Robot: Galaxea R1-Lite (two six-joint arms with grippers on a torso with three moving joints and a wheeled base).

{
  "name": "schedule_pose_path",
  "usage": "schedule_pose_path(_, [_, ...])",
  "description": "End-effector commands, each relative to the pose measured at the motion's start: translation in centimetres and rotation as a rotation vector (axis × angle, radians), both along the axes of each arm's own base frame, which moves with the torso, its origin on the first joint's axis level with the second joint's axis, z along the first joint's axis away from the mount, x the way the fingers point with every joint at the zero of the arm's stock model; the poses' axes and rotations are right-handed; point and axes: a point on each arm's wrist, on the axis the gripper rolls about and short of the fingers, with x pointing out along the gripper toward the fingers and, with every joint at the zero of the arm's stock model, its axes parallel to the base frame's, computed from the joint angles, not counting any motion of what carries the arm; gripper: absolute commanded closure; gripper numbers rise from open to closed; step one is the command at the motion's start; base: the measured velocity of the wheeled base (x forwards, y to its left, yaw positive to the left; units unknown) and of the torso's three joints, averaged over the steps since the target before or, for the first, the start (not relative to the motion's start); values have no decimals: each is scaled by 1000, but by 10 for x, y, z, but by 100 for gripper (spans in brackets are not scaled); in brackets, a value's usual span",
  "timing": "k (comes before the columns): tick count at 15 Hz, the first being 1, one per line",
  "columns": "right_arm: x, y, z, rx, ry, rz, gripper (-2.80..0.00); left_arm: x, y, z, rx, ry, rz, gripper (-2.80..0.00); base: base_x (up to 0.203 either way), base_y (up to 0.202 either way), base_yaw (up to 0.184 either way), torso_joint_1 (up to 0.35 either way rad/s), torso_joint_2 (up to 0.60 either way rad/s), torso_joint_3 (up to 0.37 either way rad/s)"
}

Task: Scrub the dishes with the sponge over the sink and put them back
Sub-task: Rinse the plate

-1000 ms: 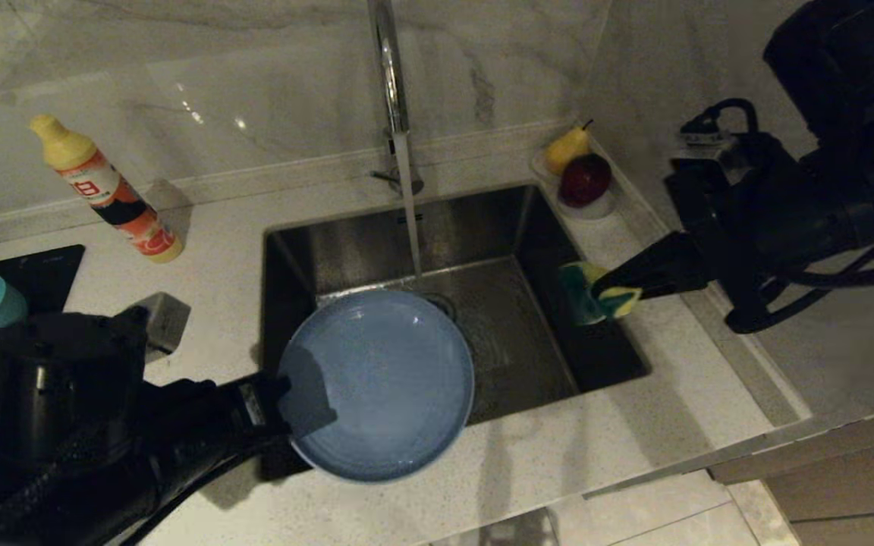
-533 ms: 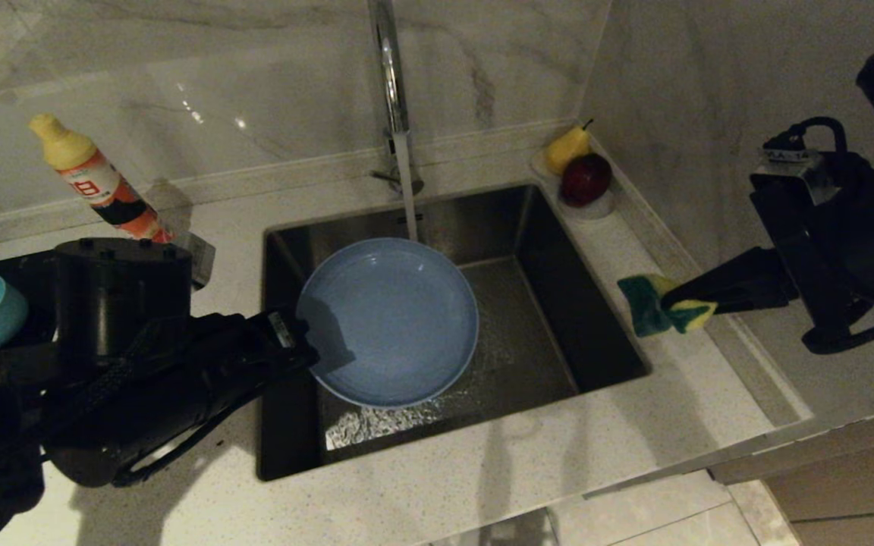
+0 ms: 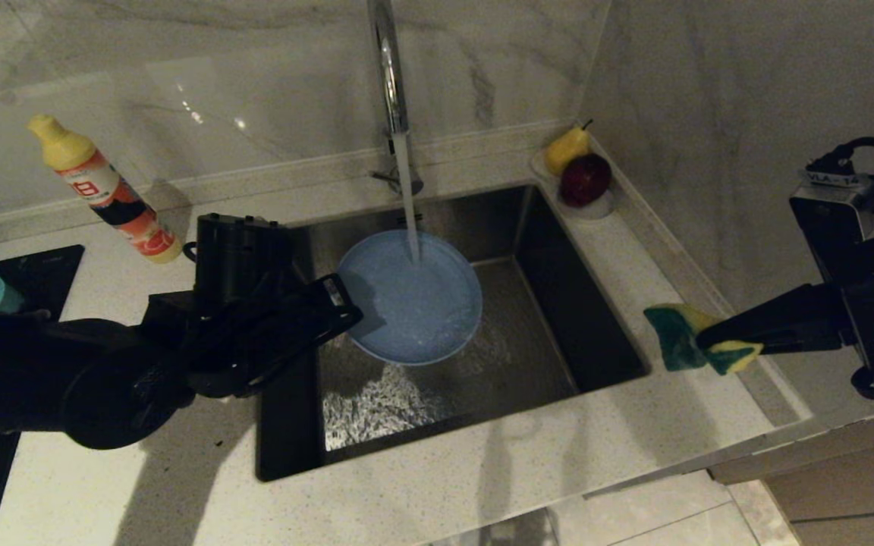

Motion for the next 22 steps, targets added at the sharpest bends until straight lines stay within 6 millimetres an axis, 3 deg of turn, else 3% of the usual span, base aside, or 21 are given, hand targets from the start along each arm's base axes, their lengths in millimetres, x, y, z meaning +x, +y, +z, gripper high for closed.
schedule_pose_path(1, [-2,0,-4,3,19,11,0,17,-8,-16,3,11,4,0,0,0,0,0,0,0])
schedule_pose_path(5, [-9,0,-7,7,31,28,0,20,-13,-20,-52,-9,-92,0,0,0,0,0,0,0])
schedule_pose_path(8, [-11,0,-9,6,35,31,0,28,-17,-31,-45,18,-100,0,0,0,0,0,0,0])
schedule_pose_path(12, [-7,2,-23,22,2,37,0,25,-14,-30,-39,19,-88,0,0,0,0,0,0,0])
schedule_pose_path(16, [-8,1,-32,25,6,36,0,9,18,-8,9,-13,-19,0,0,0,0,0,0,0])
schedule_pose_path(22, [-16,2,-43,16,44,45,0,-7,55,11,247,-84,206,0,0,0,0,0,0,0])
